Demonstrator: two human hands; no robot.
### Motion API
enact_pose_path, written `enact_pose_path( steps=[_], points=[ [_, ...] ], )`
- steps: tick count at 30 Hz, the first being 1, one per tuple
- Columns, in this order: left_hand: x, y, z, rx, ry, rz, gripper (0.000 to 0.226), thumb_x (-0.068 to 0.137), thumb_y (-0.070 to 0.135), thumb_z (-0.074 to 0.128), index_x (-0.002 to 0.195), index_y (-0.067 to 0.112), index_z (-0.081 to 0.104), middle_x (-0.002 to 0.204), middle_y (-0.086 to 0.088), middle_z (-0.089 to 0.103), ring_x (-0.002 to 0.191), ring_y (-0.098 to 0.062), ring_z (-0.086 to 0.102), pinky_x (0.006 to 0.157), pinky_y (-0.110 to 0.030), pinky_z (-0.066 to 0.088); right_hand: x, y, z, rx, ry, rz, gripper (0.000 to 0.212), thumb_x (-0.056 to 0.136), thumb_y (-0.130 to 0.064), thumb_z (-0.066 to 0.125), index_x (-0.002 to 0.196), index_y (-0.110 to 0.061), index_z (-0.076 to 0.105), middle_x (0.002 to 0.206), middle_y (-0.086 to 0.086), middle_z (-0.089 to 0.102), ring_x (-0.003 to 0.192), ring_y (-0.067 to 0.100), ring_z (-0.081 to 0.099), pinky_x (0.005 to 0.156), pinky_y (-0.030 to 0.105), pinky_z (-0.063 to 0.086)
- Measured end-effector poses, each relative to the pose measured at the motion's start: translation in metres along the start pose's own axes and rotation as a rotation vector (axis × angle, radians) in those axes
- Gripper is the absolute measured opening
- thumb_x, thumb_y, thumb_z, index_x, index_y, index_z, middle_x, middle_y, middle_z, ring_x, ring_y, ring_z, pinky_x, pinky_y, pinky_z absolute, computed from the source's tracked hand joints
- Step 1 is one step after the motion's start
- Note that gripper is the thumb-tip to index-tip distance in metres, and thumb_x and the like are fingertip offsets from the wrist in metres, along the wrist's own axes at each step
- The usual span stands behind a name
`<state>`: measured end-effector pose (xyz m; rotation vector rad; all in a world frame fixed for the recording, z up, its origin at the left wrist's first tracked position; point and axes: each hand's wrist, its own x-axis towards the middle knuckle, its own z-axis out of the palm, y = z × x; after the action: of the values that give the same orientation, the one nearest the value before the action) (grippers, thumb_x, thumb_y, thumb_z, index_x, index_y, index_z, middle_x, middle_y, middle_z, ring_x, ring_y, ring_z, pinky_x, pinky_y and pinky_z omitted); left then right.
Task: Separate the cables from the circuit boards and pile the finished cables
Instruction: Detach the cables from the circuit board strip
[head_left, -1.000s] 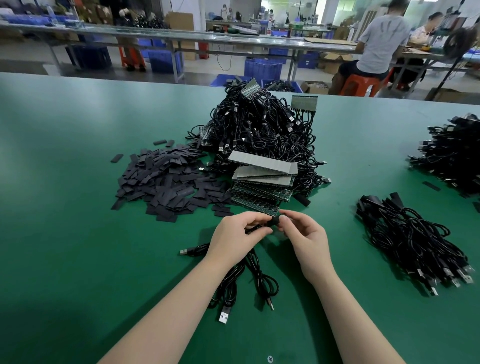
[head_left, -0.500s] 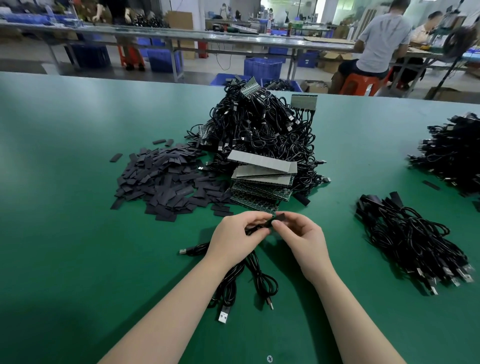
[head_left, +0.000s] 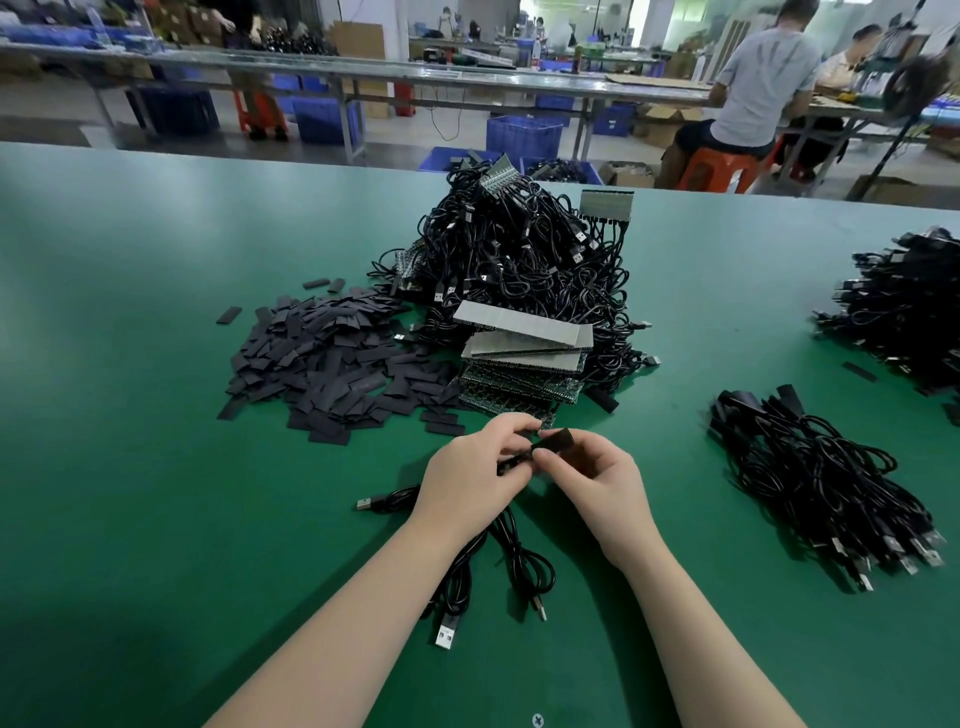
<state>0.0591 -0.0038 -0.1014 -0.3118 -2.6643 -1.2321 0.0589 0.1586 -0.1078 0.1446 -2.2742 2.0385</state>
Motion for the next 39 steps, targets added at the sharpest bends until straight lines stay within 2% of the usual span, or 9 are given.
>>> enact_pose_path(
  steps=[2,4,10,15,18,20,26,35,39],
  points=[
    [-0.0005,-0.0002,0.0008,0.058,0.045,0.022,0.042,0.083,0.029,0.067,0.118,0.046,0.053,0.105,0.024,0.069,0.098,0.006,0.060,0.081,-0.017,0.047,0.0000,-0.0005,-0.0001,-0.028,-0.010,-0.012,0.022,0.083,-0.012,0.080,0.084,-0.034,0.076,0.077,-0.003,0.073,0.067,0.006,0.061,0.064,0.018,0.049],
    [-0.0011,0.0006,0.0020,0.146,0.102,0.073,0.039,0.082,0.031,0.068,0.117,0.044,0.056,0.102,0.022,0.071,0.097,0.004,0.061,0.076,-0.017,0.046,0.0002,0.0002,-0.0003,-0.019,-0.001,-0.009,0.022,0.082,-0.009,0.080,0.085,-0.030,0.076,0.078,-0.003,0.074,0.068,0.005,0.064,0.065,0.015,0.050],
    [-0.0041,0.0046,0.0036,0.295,0.202,0.204,0.035,0.082,0.033,0.069,0.117,0.037,0.064,0.092,0.013,0.074,0.083,-0.009,0.070,0.063,-0.036,0.055,0.0006,0.0035,-0.0012,-0.003,0.030,0.008,0.021,0.082,-0.005,0.079,0.089,-0.023,0.072,0.073,-0.002,0.072,0.067,0.006,0.064,0.064,0.015,0.050],
    [-0.0030,0.0055,0.0030,0.311,0.173,0.217,0.039,0.077,0.032,0.074,0.115,0.033,0.066,0.099,0.012,0.072,0.082,-0.010,0.069,0.064,-0.032,0.054,0.0013,0.0039,0.0003,0.030,0.093,0.009,0.022,0.082,0.001,0.076,0.084,-0.020,0.070,0.073,-0.002,0.070,0.067,0.008,0.063,0.064,0.017,0.050],
    [-0.0001,0.0040,0.0039,0.349,0.240,0.241,0.027,0.072,0.026,0.081,0.099,0.027,0.075,0.087,0.011,0.074,0.076,-0.010,0.069,0.065,-0.028,0.048,0.0025,0.0034,-0.0014,0.113,0.183,0.019,0.021,0.083,0.001,0.075,0.084,-0.019,0.070,0.069,-0.007,0.067,0.066,0.008,0.061,0.062,0.015,0.049],
    [0.0006,0.0027,0.0041,0.345,0.257,0.221,0.020,0.076,0.029,0.079,0.096,0.028,0.077,0.085,0.012,0.074,0.076,-0.010,0.068,0.068,-0.028,0.044,0.0030,0.0038,-0.0038,0.144,0.216,0.020,0.019,0.084,0.000,0.075,0.089,-0.018,0.071,0.067,-0.009,0.064,0.065,0.007,0.058,0.061,0.014,0.048],
    [0.0021,0.0012,0.0053,0.305,0.236,0.226,0.022,0.079,0.036,0.077,0.098,0.028,0.076,0.089,0.011,0.075,0.080,-0.009,0.068,0.072,-0.028,0.041,0.0023,0.0054,-0.0041,0.136,0.154,0.004,0.027,0.085,0.002,0.072,0.099,-0.021,0.073,0.066,-0.014,0.061,0.063,0.003,0.054,0.063,0.013,0.047],
    [0.0016,0.0005,0.0065,0.233,0.249,0.199,0.020,0.077,0.035,0.078,0.096,0.027,0.076,0.084,0.011,0.074,0.076,-0.006,0.066,0.072,-0.030,0.045,0.0031,0.0059,-0.0039,0.146,0.096,-0.009,0.028,0.087,0.002,0.071,0.099,-0.023,0.074,0.069,-0.011,0.064,0.068,0.004,0.057,0.067,0.015,0.050],
    [0.0021,0.0008,0.0069,0.249,0.235,0.214,0.015,0.081,0.031,0.073,0.095,0.027,0.077,0.087,0.011,0.075,0.078,-0.008,0.067,0.071,-0.031,0.046,0.0030,0.0044,-0.0036,0.160,0.061,-0.008,0.022,0.088,-0.001,0.071,0.091,-0.023,0.075,0.091,-0.013,0.074,0.073,0.005,0.060,0.072,0.017,0.052]
  ],
)
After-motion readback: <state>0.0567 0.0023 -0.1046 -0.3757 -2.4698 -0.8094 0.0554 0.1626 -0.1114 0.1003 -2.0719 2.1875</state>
